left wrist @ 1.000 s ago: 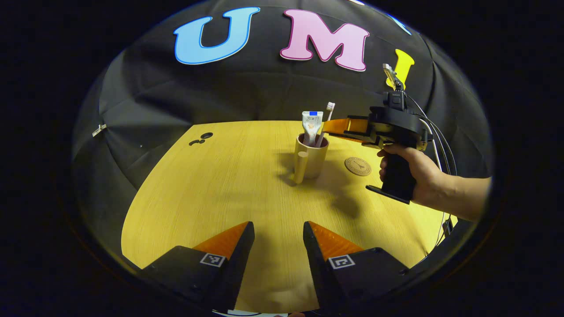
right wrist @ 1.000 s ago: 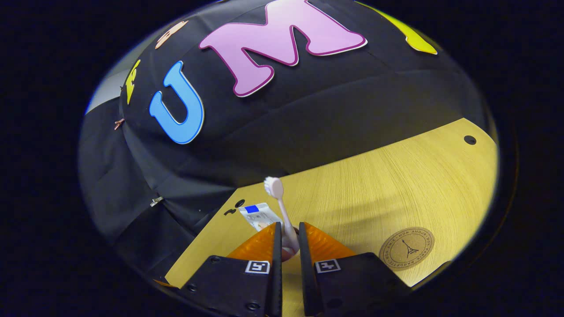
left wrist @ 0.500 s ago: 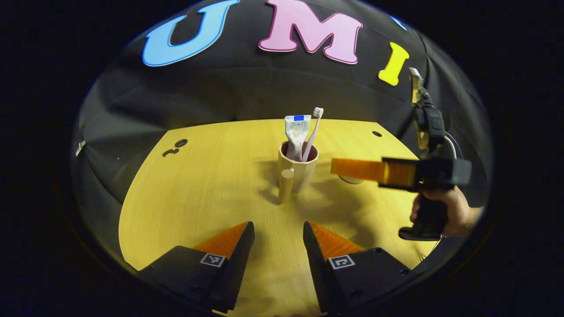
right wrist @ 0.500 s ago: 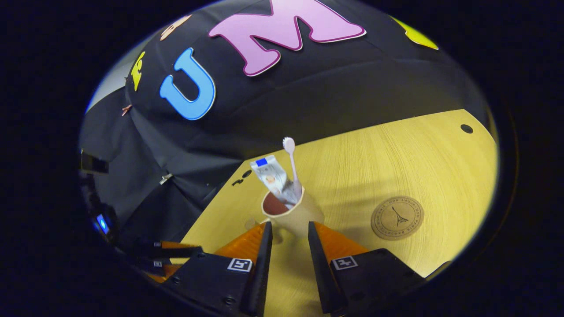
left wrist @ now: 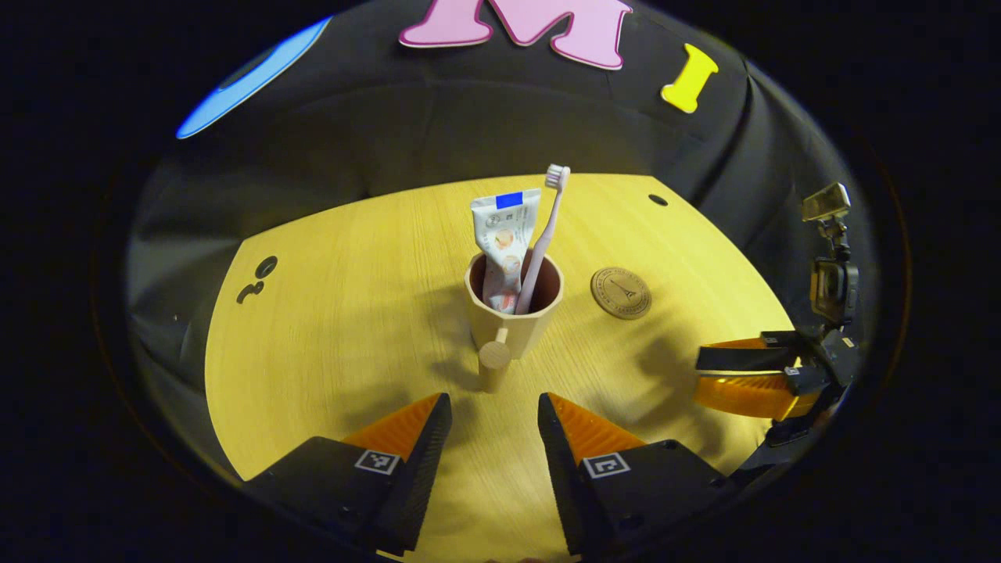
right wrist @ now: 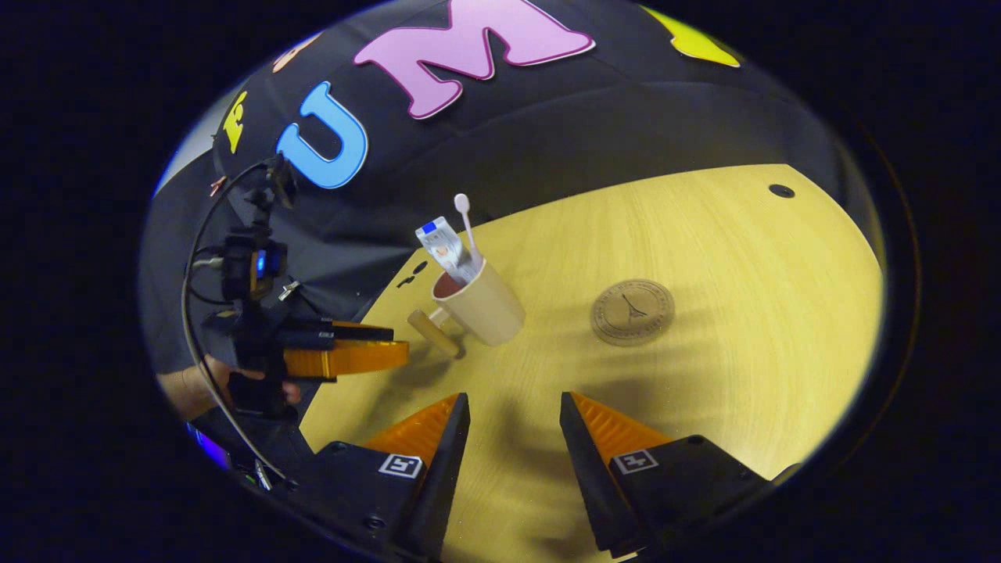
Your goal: Put the toothbrush and toothpaste on the desktop into the cup, then pick up the cup and place it on the coaster on the desktop.
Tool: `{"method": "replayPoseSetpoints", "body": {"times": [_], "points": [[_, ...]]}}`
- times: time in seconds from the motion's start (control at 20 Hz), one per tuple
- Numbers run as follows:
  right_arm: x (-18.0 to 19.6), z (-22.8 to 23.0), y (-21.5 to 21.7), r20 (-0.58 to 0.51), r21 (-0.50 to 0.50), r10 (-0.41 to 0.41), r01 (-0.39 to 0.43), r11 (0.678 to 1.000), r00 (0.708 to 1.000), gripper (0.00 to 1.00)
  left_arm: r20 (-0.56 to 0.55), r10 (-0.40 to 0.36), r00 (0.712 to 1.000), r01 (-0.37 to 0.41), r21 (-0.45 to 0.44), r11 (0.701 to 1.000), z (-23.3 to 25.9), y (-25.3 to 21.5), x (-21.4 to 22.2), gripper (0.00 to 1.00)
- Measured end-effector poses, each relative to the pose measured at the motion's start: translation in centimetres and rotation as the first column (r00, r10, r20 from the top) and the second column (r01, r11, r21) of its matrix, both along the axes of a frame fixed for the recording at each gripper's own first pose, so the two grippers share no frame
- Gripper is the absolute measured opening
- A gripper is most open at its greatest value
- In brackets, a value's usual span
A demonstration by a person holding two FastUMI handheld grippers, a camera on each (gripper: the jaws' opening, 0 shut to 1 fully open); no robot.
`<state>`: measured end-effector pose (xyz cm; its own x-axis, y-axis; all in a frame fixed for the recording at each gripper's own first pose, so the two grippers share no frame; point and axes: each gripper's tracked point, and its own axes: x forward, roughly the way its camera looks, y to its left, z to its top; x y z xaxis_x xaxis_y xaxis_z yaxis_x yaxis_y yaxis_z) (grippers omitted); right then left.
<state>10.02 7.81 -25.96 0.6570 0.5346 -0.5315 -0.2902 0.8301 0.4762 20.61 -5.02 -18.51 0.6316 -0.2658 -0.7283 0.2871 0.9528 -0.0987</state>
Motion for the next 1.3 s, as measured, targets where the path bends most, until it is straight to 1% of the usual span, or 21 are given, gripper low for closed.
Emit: {"method": "replayPoseSetpoints", "body": {"times": [0.05, 0.3, 0.45, 0.55, 0.6, 0.65, 0.8, 0.85, 0.9, 1.05, 1.1, 1.3], "points": [[-0.6, -0.4, -1.1, -0.01, -0.012, -0.016, 0.016, 1.0, 1.0, 0.72, -0.017, -0.017, 1.0, 0.017, 0.016, 1.0, -0.2, -0.1, 0.4, 0.7], [-4.3, -2.4, -5.6, -0.083, -0.027, -0.073, 0.071, 0.997, 0.994, 0.73, -0.084, -0.065, 0.994, 0.071, 0.064, 0.995, -1.4, -0.8, 3.3, 0.7], [-5.7, -3.5, -8.3, -0.114, -0.043, -0.113, 0.108, 0.993, 0.987, 0.72, -0.123, -0.099, 0.988, 0.111, 0.097, 0.989, -2.2, -1.4, 4.5, 0.7], [-6.3, -3.7, -9.6, -0.124, -0.044, -0.139, 0.134, 0.99, 0.983, 0.72, -0.138, -0.129, 0.982, 0.148, 0.139, 0.979, -2.7, -1.4, 5.2, 0.66], [-6.5, -3.9, -10.1, -0.127, -0.049, -0.15, 0.144, 0.988, 0.981, 0.72, -0.141, -0.14, 0.98, 0.162, 0.16, 0.974, -2.8, -1.4, 5.5, 0.63], [-6.7, -4.1, -10.7, -0.131, -0.053, -0.158, 0.152, 0.987, 0.979, 0.72, -0.147, -0.145, 0.978, 0.169, 0.171, 0.971, -3.0, -1.6, 5.9, 0.62], [-7.0, -4.3, -11.2, -0.139, -0.051, -0.173, 0.168, 0.985, 0.975, 0.72, -0.185, -0.149, 0.972, 0.179, 0.163, 0.97, -3.7, -2.4, 5.8, 0.56], [-7.0, -4.3, -11.1, -0.138, -0.05, -0.176, 0.17, 0.984, 0.975, 0.72, -0.197, -0.142, 0.97, 0.177, 0.17, 0.969, -3.9, -2.4, 5.7, 0.52], [-7.0, -4.4, -11.0, -0.136, -0.047, -0.175, 0.17, 0.984, 0.975, 0.72, -0.209, -0.137, 0.968, 0.175, 0.179, 0.968, -4.1, -2.1, 5.7, 0.39], [-7.2, -4.5, -10.3, -0.144, -0.038, -0.171, 0.168, 0.985, 0.975, 0.73, -0.217, -0.133, 0.967, 0.172, 0.171, 0.97, -4.1, -2.3, 5.6, 0.27], [-7.2, -4.5, -10.1, -0.147, -0.037, -0.168, 0.164, 0.986, 0.975, 0.72, -0.219, -0.131, 0.967, 0.17, 0.166, 0.971, -4.2, -2.4, 5.5, 0.3], [-7.5, -4.6, -9.9, -0.146, -0.041, -0.162, 0.158, 0.987, 0.976, 0.72, -0.206, -0.115, 0.972, 0.146, 0.147, 0.978, -4.2, -2.4, 5.4, 0.25]]}}
